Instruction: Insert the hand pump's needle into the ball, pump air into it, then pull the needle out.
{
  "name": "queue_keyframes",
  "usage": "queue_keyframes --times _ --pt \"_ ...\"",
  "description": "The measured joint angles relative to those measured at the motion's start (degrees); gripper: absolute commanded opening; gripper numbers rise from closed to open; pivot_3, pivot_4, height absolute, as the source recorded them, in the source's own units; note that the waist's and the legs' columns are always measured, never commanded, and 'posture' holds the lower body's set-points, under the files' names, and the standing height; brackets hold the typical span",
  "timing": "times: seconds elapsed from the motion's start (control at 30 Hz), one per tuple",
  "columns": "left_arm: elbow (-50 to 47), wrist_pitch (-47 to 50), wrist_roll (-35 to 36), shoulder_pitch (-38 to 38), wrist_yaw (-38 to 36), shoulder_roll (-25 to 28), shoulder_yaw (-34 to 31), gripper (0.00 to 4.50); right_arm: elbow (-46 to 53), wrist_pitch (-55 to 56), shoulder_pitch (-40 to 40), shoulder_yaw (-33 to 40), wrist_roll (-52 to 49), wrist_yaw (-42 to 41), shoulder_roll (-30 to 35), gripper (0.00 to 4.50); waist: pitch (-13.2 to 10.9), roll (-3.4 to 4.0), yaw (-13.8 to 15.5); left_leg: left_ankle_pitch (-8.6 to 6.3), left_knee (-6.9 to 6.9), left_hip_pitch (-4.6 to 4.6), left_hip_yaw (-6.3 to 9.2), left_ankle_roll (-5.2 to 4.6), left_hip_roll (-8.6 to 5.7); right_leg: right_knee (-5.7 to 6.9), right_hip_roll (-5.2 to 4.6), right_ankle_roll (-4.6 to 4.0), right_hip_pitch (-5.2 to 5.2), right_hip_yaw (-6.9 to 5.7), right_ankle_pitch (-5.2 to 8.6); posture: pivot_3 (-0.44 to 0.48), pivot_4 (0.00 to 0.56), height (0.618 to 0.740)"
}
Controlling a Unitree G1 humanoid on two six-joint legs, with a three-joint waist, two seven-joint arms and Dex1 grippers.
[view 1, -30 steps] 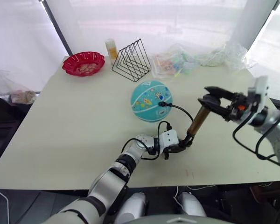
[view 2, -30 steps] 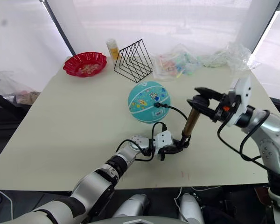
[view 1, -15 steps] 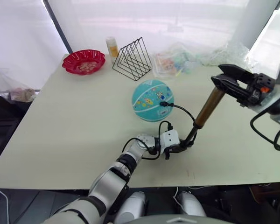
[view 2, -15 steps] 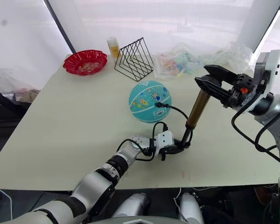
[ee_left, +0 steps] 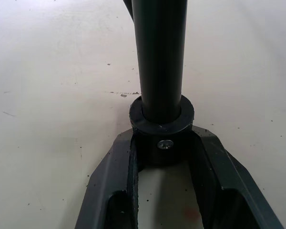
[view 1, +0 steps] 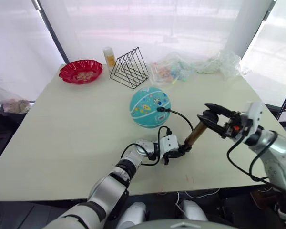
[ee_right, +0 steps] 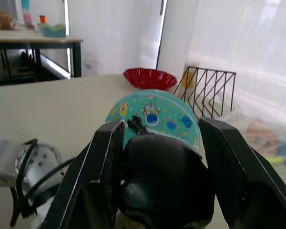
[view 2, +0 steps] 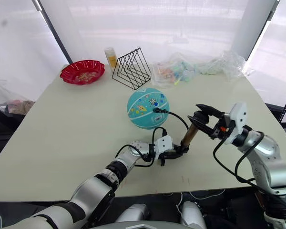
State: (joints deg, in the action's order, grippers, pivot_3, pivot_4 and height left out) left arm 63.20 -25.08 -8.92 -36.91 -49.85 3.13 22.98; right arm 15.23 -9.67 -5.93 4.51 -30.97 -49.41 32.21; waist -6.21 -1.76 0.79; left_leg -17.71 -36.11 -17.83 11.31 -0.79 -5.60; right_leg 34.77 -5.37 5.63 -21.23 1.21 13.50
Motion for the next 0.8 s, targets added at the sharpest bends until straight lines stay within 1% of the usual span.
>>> queue_keyframes --times 0.23,0.4,0.6,0.63,0.73,0.8 --pt "0.01 0.0 0.0 -0.01 -0.07 -0.01 0.0 1.11 -4.17 0.1 -0.22 -3.53 4.09 -0.04 -2.01 1.97 0.0 0.01 0.02 0.0 0.05 0.01 0.02 0.0 0.0 0.0 0.0 -0.04 0.01 0.01 0.02 0.0 0.15 0.74" --pt "0.01 0.0 0.0 -0.04 -0.11 -0.07 0.0 1.11 -2.64 -4.14 -0.47 -2.68 1.93 -0.04 -0.86 1.97 -0.01 0.0 0.06 0.0 0.06 -0.02 0.04 0.0 0.0 -0.01 0.0 -0.05 0.0 0.01 0.03 0.0 0.15 0.74" --pt "-0.02 -0.05 0.01 -0.64 -0.48 -0.73 0.01 1.11 0.58 -13.47 -1.46 1.4 -2.95 0.04 1.58 1.97 -0.36 0.24 0.42 0.0 0.03 -0.26 0.05 0.0 -0.08 -0.02 -0.1 -0.03 -0.17 -0.03 0.02 0.0 0.15 0.74" --pt "-0.21 -0.12 0.03 -0.79 -0.61 -0.89 0.01 1.11 1.04 -15.49 -2.11 2.59 -4.24 0.5 1.89 1.97 -0.48 0.25 0.59 0.0 -0.02 -0.35 0.04 0.0 -0.1 -0.01 -0.12 -0.02 -0.23 -0.04 0.01 0.0 0.15 0.74" --pt "-0.62 -0.2 0.07 -1.07 -0.96 -1.56 0.0 1.11 1.94 -19.65 -3.92 4.81 -7.03 0.86 3.81 1.97 -0.75 0.61 1.36 0.09 -0.19 -0.82 0.04 -0.14 -0.2 0.0 -0.18 0.0 -0.69 -0.07 -0.02 0.0 0.15 0.74" --pt "-1.01 -0.21 0.08 -1.07 -1.25 -1.65 0.0 1.11 2.28 -22.17 -5.8 6.47 -9.51 1.04 4.98 1.97 -0.93 0.61 1.63 0.17 -0.2 -0.92 0.07 -0.27 -0.2 0.0 -0.19 -0.01 -0.78 -0.11 -0.02 0.0 0.15 0.74"
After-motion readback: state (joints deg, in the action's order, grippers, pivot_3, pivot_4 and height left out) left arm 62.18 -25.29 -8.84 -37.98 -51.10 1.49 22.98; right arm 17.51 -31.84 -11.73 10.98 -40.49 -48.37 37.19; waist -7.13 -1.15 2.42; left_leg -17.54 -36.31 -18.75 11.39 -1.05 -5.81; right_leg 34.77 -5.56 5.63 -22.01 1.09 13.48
